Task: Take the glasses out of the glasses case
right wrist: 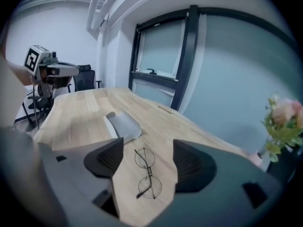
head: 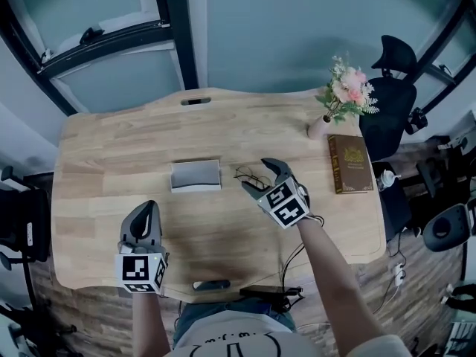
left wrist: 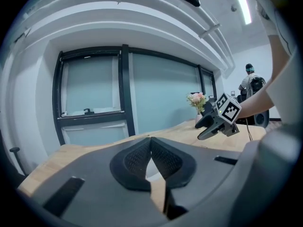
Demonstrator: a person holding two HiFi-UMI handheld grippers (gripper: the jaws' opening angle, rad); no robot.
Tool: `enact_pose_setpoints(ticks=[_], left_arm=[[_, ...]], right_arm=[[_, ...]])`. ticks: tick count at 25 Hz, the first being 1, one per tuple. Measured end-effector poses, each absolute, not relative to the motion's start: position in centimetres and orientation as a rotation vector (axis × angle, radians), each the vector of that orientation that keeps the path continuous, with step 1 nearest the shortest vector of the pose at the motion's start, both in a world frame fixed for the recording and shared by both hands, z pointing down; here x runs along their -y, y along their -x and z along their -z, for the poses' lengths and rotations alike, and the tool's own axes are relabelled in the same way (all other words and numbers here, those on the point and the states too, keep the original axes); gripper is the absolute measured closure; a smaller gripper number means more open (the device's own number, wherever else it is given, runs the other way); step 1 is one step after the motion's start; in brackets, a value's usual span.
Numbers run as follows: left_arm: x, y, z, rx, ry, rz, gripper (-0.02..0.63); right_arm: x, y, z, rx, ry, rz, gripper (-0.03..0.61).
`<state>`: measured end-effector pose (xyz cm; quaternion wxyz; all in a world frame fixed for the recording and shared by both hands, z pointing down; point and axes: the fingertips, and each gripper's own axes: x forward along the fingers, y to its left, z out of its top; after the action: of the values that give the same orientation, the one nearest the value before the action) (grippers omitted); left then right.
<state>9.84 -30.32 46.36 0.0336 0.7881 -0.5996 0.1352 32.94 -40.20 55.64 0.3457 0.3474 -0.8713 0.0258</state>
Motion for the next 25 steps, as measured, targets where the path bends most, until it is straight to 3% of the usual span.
enact_pose_setpoints(ticks=[7, 10, 11, 25], left_arm=[[27.7, -7.5, -43.5, 1.809, -2.526, -0.323, 0.598], [26.3, -6.3, -42.3, 1.799, -2.560, -0.282, 0.598], [25.9, -6.0, -41.9, 1.792, -2.576, -0.269, 0.598], [19.5, -4.2, -34.6, 1.717, -2.793, -0.042, 0.598]], right_arm=[[35.6, -32.3, -47.7, 2.288, -1.281, 0.035, 0.294], [32.6, -32.1, -44.2, 2.331, -1.479, 0.015, 0.541], [31.5, -32.0, -43.3, 2.346, -1.530, 0.011, 0.560], [18.0, -27.3, -35.9, 2.393, -1.822, 0.135, 0.568]])
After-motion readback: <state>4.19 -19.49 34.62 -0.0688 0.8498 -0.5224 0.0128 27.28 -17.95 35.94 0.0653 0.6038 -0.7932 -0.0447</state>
